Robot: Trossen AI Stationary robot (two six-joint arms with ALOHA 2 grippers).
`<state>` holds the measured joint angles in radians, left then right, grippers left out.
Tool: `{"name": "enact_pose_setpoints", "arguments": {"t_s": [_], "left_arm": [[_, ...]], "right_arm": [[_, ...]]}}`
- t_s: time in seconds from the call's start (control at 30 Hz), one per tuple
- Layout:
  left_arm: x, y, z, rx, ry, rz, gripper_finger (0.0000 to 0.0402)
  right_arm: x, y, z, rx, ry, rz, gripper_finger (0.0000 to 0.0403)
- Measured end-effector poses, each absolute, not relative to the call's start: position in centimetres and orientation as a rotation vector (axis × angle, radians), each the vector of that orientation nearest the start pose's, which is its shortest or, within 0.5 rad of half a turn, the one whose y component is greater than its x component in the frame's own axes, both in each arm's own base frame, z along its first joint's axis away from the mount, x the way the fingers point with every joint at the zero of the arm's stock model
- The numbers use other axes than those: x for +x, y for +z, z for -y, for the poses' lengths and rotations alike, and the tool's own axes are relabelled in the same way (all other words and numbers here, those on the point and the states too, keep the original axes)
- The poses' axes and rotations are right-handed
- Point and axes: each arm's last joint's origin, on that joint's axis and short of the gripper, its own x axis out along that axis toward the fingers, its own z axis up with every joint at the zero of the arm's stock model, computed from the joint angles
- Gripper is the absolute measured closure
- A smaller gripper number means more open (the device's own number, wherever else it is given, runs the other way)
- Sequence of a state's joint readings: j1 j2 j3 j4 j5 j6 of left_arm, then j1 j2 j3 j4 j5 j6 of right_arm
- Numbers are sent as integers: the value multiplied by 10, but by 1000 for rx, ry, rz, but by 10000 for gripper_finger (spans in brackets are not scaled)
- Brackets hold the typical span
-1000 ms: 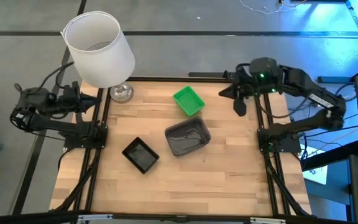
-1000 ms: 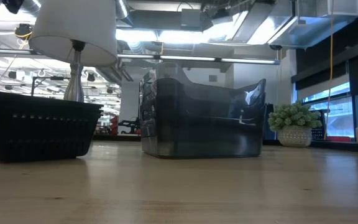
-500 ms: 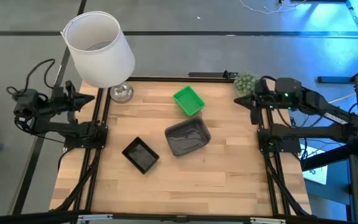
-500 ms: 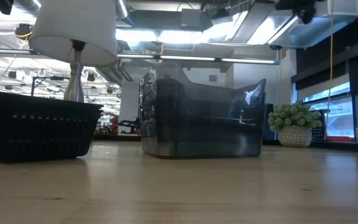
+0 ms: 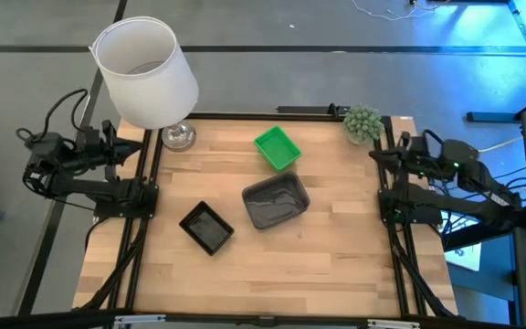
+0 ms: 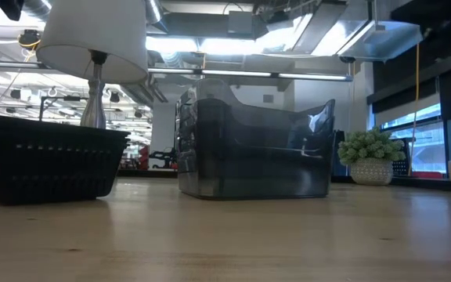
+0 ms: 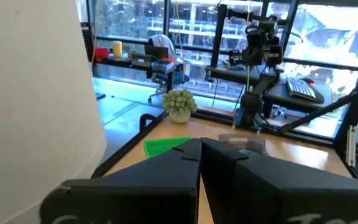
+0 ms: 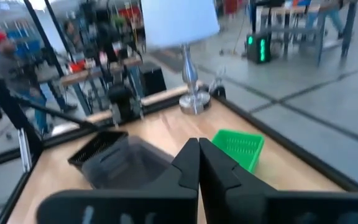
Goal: Stack baskets by color
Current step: Return to Home Position
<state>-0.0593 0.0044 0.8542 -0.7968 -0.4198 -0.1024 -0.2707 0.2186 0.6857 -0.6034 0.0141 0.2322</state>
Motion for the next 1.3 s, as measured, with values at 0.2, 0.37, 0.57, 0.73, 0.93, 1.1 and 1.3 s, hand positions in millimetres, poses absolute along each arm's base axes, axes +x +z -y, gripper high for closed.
{"name": "enact_pose_setpoints", "arguments": {"t_s": [0.2,0.37,0.57,0.73,0.93,1.1,1.3], "left_arm": [[-27,332,-13,-118,348,89,401],[-20,328,-12,-119,332,87,401],[1,315,-11,-113,328,96,401],[24,297,-10,-97,327,112,401],[49,273,-8,-25,331,141,401],[66,249,-7,-22,332,140,401],[81,220,-6,4,333,126,401]], "right_arm": [[17,296,6,224,-304,50,403],[19,295,7,203,-336,-10,403],[14,296,6,178,-336,14,403],[24,292,9,121,-350,56,403],[50,267,15,59,-318,104,403],[70,239,20,18,-296,132,403],[84,210,22,-31,-226,132,403]]}}
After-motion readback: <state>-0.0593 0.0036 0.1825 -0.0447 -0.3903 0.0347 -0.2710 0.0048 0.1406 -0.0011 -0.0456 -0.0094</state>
